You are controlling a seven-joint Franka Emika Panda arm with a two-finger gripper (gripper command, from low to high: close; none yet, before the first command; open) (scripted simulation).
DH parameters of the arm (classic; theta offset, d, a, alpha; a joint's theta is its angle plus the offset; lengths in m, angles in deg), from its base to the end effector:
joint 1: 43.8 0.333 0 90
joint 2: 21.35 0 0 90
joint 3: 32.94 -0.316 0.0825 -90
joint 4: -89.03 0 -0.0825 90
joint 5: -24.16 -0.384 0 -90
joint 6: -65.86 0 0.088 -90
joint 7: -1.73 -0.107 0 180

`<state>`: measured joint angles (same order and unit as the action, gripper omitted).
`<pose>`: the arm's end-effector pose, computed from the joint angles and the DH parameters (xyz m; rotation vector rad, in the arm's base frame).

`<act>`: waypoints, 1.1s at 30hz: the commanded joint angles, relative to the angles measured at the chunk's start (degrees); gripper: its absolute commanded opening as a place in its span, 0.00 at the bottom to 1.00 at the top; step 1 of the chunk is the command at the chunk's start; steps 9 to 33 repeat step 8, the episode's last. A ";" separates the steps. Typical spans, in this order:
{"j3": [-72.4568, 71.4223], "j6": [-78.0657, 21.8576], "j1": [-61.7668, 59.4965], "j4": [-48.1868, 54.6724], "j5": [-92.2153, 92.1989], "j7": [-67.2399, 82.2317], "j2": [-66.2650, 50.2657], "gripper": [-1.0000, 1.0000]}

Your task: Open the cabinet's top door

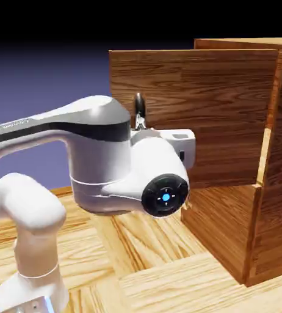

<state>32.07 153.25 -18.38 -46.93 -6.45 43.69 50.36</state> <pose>0.2313 -0.2629 0.5322 -1.5528 -0.4736 -0.7633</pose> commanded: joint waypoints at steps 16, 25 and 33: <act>6.19 -10.87 10.40 12.41 3.61 -1.48 -0.45 1.00; 6.19 -10.87 10.40 12.41 3.61 -1.48 -0.45 1.00; 6.19 -10.87 10.40 12.41 3.61 -1.48 -0.45 1.00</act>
